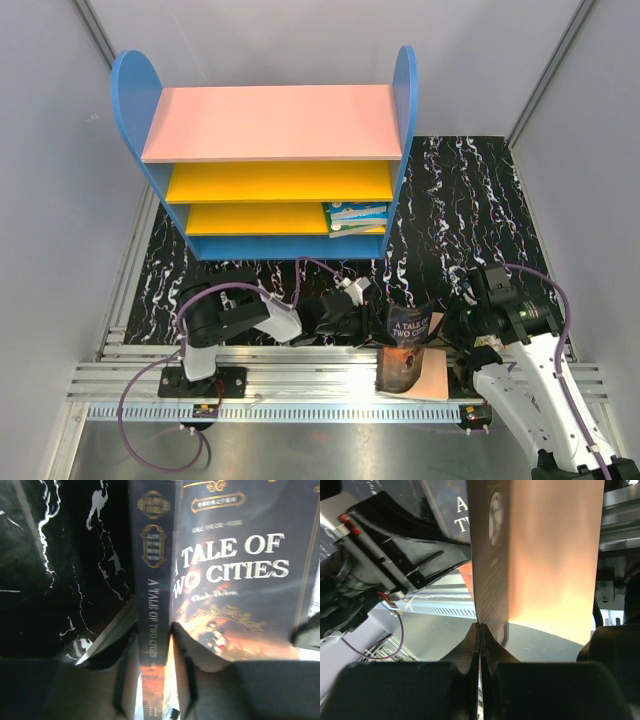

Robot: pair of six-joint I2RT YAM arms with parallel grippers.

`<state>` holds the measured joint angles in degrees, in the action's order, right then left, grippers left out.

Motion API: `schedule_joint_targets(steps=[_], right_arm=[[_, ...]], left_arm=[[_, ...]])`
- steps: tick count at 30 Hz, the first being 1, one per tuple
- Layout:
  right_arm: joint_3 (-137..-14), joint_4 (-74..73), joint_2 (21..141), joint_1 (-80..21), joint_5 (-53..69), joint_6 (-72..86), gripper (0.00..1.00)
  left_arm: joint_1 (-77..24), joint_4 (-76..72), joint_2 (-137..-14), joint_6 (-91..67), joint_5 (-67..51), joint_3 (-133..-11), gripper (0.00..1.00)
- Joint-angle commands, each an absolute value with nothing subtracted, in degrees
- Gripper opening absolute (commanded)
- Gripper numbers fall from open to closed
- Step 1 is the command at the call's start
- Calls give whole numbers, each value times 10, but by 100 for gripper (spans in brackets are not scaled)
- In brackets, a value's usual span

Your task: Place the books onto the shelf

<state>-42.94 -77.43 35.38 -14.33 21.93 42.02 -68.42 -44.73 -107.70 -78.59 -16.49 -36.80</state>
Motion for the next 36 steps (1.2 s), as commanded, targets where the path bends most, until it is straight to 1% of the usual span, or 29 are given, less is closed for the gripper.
schedule_joint_targets(steps=[1,3,6,8,10,14,16,19,20,22,24,25,27,28,29,30,31,32,33,34,36], right_arm=[[-412,-905,346,-147,214,404,2],[-397,-904,344,-147,222,403,2],[-382,-904,339,-147,229,397,0],[-377,-904,331,-147,230,396,0],[-376,-905,326,-147,228,397,0],[-378,-908,318,-147,224,397,0],[-378,-911,313,-147,222,398,0],[-377,-915,305,-147,221,400,0],[-377,-916,302,-147,221,401,0],[-380,-918,298,-147,221,400,0],[-388,-920,294,-147,219,402,0],[-392,-924,292,-147,219,403,12],[-409,-929,287,-146,214,405,35],[-414,-932,287,-147,211,407,57],[-419,-935,286,-147,206,409,64],[-426,-937,286,-147,206,410,69],[-427,-936,283,-146,207,410,71],[-429,-936,281,-147,208,414,75],[-434,-937,277,-146,208,417,75],[-439,-937,274,-147,207,417,76],[-478,-937,270,-147,194,426,79]], left_arm=[[-704,-580,-1081,-805,-198,-404,22],[-707,-620,-1089,-812,-201,-405,17],[-715,-694,-1108,-833,-210,-410,16],[-719,-729,-1123,-845,-216,-418,22],[-728,-719,-1128,-844,-221,-434,32],[-742,-624,-1116,-814,-222,-459,33],[-746,-604,-1114,-802,-224,-466,33],[-753,-585,-1111,-797,-218,-471,23],[-754,-576,-1110,-796,-216,-470,12],[-758,-565,-1099,-793,-207,-468,1],[-758,-517,-1083,-776,-196,-465,0],[-758,-491,-1058,-767,-190,-465,0],[-763,-385,-1024,-723,-170,-478,0],[-766,-338,-983,-703,-159,-489,0],[-774,-237,-964,-685,-134,-502,0],[-780,-193,-943,-652,-122,-527,0],[-786,-153,-926,-637,-111,-539,0],[-798,-82,-891,-627,-89,-550,0],[-804,-47,-873,-605,-77,-577,0],[-811,27,-859,-595,-63,-592,0],[-830,102,-810,-575,-16,-626,0]])
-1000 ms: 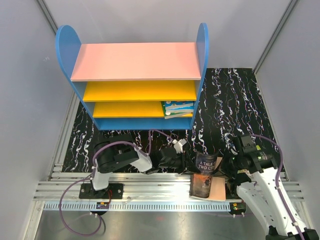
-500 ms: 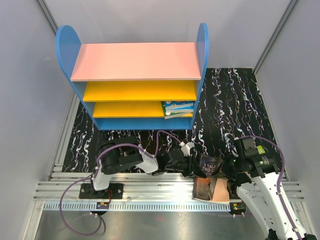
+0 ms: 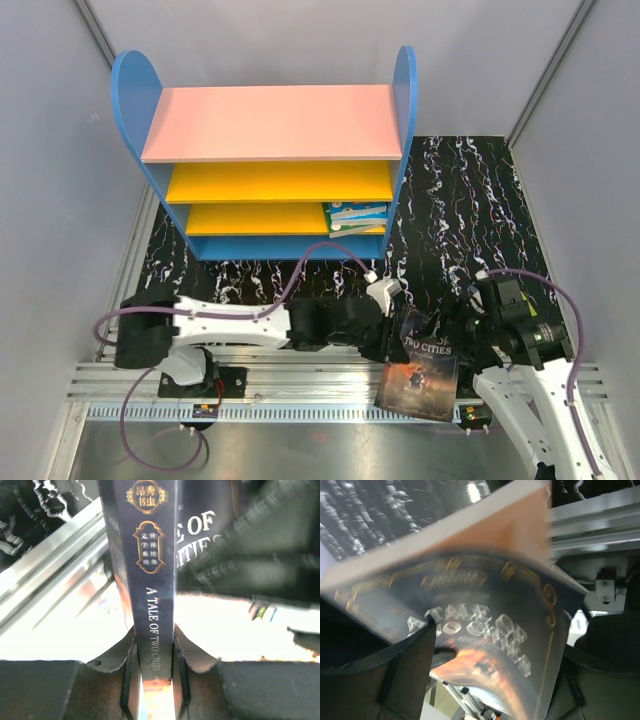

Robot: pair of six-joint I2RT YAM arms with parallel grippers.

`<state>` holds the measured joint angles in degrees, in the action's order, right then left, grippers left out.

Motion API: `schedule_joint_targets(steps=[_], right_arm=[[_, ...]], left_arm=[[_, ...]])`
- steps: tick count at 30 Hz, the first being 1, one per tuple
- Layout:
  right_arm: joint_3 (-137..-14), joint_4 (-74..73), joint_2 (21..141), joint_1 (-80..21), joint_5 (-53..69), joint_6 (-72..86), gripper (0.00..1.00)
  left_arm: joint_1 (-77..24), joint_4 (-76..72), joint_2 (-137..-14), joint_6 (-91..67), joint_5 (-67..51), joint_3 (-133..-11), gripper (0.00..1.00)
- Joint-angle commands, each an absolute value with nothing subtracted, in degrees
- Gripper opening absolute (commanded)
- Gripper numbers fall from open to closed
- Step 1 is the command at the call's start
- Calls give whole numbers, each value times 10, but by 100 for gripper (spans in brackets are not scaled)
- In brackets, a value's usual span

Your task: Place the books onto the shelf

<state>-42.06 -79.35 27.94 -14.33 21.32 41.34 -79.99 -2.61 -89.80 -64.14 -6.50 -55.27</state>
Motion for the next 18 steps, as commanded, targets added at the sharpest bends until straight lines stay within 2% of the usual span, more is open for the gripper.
schedule_joint_targets(steps=[1,3,4,5,6,7,8,10,11,15,17,18], right_arm=[[-498,-937,270,-147,187,429,79],[-568,-921,265,-147,176,446,80],[-603,-918,263,-147,158,457,82],[-682,-915,263,-147,116,468,84],[-720,-905,262,-147,94,473,94],[-750,-898,262,-147,77,477,98],[-788,-891,263,-147,56,484,100],[-792,-873,267,-147,59,488,100],[-776,-870,273,-147,74,491,100],[-712,-867,288,-147,122,497,100],[-696,-860,283,-147,133,501,100],[-696,-857,279,-146,131,502,100]], left_arm=[[-834,173,-793,-569,-4,-660,0],[-836,261,-752,-549,47,-701,0],[-835,351,-740,-542,72,-757,0],[-835,392,-730,-534,124,-785,0],[-836,429,-712,-519,153,-821,0],[-835,494,-706,-511,181,-854,0],[-835,522,-701,-502,229,-928,0],[-835,574,-705,-471,272,-995,0],[-834,582,-708,-459,309,-1067,0],[-834,566,-743,-344,391,-1218,0],[-834,497,-758,-282,444,-1248,0],[-834,454,-758,-199,459,-1245,0]])
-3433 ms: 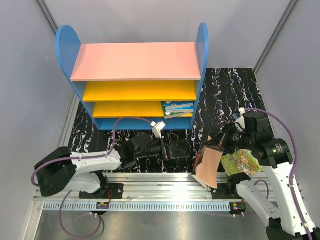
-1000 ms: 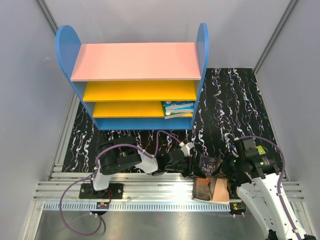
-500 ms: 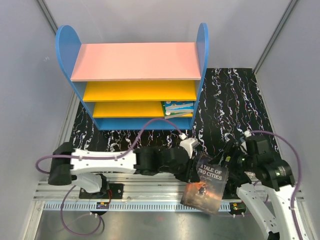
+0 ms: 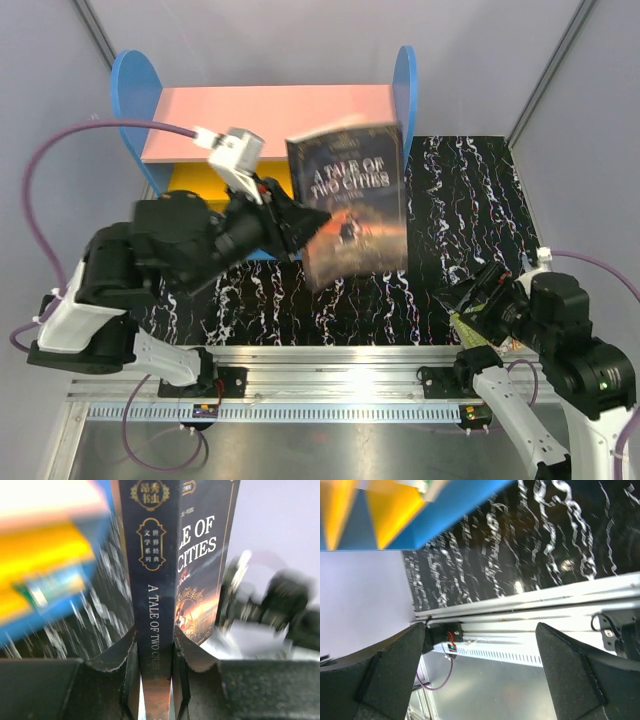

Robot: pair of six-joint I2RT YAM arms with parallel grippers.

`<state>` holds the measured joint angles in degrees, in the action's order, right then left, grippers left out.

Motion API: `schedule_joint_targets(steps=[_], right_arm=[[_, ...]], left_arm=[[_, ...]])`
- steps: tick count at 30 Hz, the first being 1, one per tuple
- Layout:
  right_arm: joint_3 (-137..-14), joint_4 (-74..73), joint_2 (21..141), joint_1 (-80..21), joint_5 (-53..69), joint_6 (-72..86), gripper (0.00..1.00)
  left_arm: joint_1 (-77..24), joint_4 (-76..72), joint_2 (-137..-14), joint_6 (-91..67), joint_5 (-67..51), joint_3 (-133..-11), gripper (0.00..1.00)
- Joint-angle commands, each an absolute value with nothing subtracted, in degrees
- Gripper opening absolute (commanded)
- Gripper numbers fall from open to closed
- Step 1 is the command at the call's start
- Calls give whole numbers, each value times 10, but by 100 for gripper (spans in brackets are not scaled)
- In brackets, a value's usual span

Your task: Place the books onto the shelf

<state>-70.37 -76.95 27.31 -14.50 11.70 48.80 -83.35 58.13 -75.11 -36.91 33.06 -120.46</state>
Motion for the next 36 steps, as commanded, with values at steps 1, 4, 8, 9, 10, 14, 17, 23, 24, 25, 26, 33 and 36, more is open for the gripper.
schedule_joint_targets(steps=[1,4,8,9,10,14,17,23,24,25,26,33,36], right_arm=[[-699,-856,278,-146,131,502,100],[-712,-861,283,-147,123,490,100],[-736,-889,302,-147,90,455,100],[-738,-896,308,-147,85,450,100],[-740,-897,309,-147,82,447,100],[-750,-898,321,-147,68,428,100],[-764,-902,338,-147,58,416,100],[-788,-918,350,-147,26,399,100],[-789,-921,351,-147,22,397,100],[-790,-921,352,-147,18,394,100],[-789,-921,357,-146,16,393,100],[-763,-894,370,-147,19,390,100],[-744,-873,377,-147,32,392,100]], left_arm=[[-834,360,-758,-157,474,-1240,0],[-833,153,-771,22,545,-1224,0],[-832,-143,-832,296,598,-1233,0],[-830,-197,-882,409,598,-1251,0],[-824,-271,-912,456,598,-1276,0],[-768,-338,-1072,599,575,-1471,0],[-731,-398,-1125,610,569,-1469,0],[-688,-497,-1148,623,594,-1445,0],[-686,-530,-1149,634,594,-1446,0],[-680,-539,-1146,643,594,-1447,0],[-679,-541,-1143,661,593,-1446,0],[-651,-593,-1061,662,595,-1358,0],[-641,-476,-1020,496,586,-1280,0]])
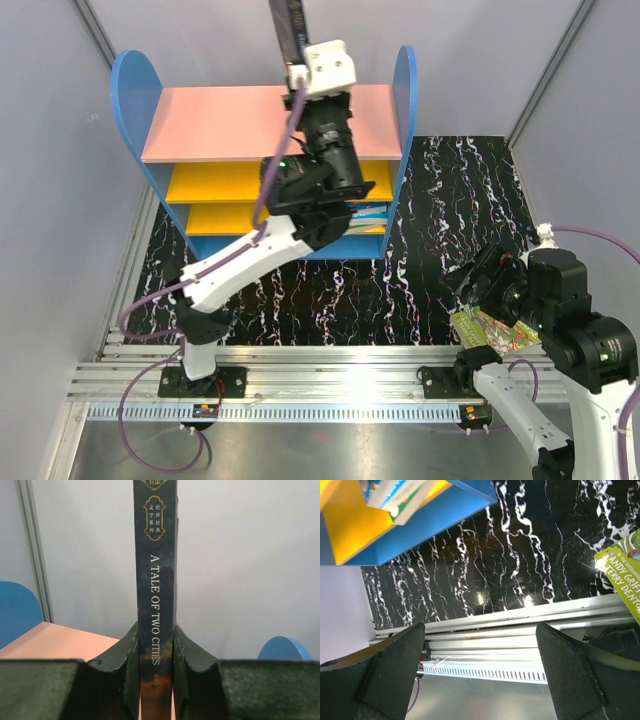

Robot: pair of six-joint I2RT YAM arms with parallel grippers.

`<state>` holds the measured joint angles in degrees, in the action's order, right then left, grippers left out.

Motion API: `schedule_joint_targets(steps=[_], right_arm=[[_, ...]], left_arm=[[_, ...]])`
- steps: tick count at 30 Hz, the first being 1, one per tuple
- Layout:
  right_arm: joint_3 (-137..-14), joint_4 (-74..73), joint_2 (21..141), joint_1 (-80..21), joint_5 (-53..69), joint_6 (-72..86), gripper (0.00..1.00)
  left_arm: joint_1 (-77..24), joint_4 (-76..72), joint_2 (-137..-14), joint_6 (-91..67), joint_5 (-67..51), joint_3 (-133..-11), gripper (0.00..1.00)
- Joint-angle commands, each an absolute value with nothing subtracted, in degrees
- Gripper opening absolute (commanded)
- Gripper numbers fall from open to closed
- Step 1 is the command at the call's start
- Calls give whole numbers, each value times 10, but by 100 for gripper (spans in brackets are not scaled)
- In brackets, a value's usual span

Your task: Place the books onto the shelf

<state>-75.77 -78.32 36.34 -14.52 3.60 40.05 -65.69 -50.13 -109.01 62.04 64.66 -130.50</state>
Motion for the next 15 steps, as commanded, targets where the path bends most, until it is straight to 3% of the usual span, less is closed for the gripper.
schedule_joint_targets(steps=[1,4,8,15], right_arm=[[-737,-865,381,-147,37,393,100],[-729,-853,387,-147,43,394,100],[-728,-851,386,-147,43,394,100],[-744,-872,384,-147,21,378,100]], left_arm=[[-641,-451,-1020,437,569,-1268,0],[-642,-445,-1079,442,566,-1301,0],[-642,-389,-1185,440,543,-1437,0],[-629,-335,-1201,336,510,-1388,1]])
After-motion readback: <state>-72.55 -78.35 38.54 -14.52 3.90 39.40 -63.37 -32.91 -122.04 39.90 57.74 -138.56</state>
